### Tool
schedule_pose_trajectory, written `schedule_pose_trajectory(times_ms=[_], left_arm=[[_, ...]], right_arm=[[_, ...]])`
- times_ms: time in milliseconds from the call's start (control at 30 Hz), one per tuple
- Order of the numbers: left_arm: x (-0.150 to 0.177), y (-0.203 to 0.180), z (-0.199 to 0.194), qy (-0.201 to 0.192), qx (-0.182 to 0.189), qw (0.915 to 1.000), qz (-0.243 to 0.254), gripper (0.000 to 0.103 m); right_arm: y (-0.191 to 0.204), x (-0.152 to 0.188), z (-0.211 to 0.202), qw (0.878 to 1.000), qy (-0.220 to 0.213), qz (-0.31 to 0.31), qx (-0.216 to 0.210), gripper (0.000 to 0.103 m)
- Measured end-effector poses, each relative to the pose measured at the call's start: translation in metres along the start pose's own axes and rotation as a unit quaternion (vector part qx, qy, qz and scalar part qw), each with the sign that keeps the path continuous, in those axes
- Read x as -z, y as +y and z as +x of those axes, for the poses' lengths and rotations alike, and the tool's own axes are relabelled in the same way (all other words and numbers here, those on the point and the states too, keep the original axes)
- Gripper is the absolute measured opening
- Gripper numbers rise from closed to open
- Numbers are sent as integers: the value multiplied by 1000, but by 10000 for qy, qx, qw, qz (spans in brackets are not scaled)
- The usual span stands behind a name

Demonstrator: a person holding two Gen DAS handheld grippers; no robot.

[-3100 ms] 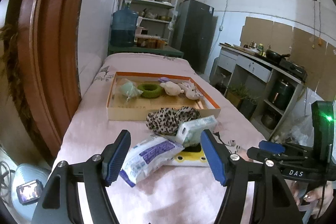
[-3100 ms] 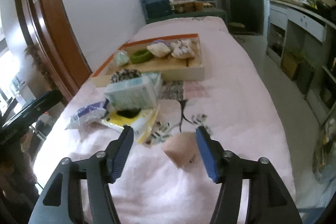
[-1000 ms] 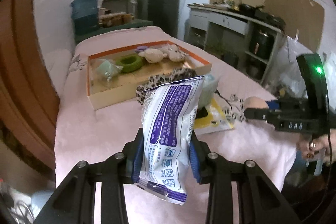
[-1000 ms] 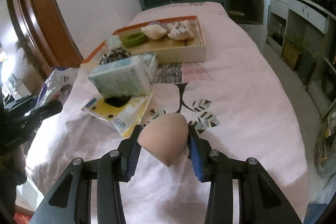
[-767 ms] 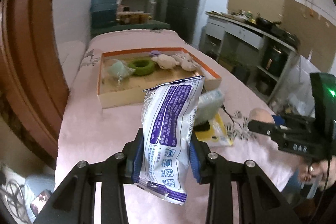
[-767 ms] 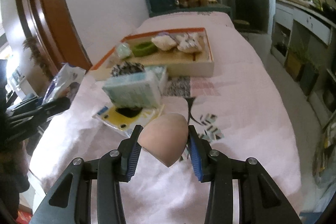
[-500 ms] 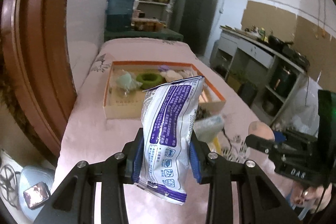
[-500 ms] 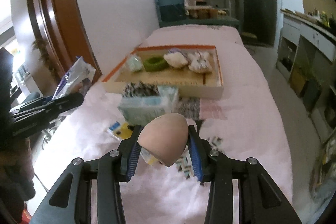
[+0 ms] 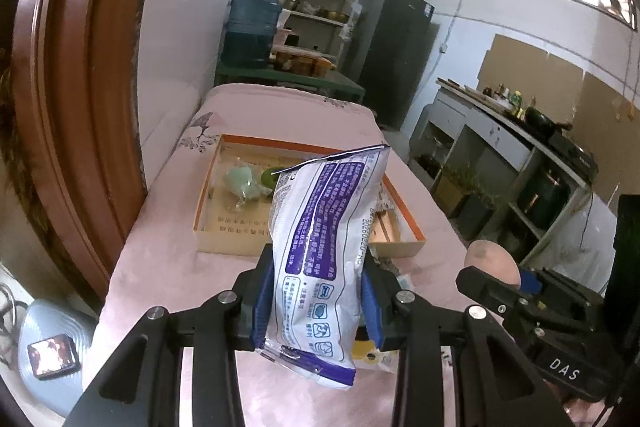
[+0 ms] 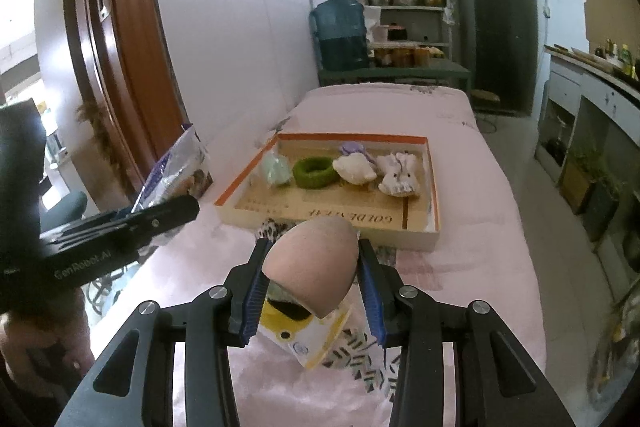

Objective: Organize soft objects
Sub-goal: 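Carry the white packet with the left gripper while the right gripper carries the sponge over the tray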

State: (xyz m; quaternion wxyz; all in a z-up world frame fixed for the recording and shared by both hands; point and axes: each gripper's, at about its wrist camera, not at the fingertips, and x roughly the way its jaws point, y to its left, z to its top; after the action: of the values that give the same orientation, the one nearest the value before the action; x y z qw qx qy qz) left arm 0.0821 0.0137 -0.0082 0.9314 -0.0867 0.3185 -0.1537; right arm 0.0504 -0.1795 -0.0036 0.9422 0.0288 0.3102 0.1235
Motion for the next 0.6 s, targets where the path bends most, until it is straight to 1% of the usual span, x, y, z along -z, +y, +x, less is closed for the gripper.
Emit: schedule_pose_trajectory(times_ms=[167,400,600], left_arm=[[-3,-2,2,30,-10,10000,-94,38],[-4,-6,-1,0,-12,10000,-81,38],[-12,-7,-3,-79,1,10000,-41,38]], right_arm=[[1,-10,-1,10000,-10,66,-70,43],[8,-23,-2,9999,-47,-56,-83,43],[16,-33,-4,9998,-94,-173,-64,43]])
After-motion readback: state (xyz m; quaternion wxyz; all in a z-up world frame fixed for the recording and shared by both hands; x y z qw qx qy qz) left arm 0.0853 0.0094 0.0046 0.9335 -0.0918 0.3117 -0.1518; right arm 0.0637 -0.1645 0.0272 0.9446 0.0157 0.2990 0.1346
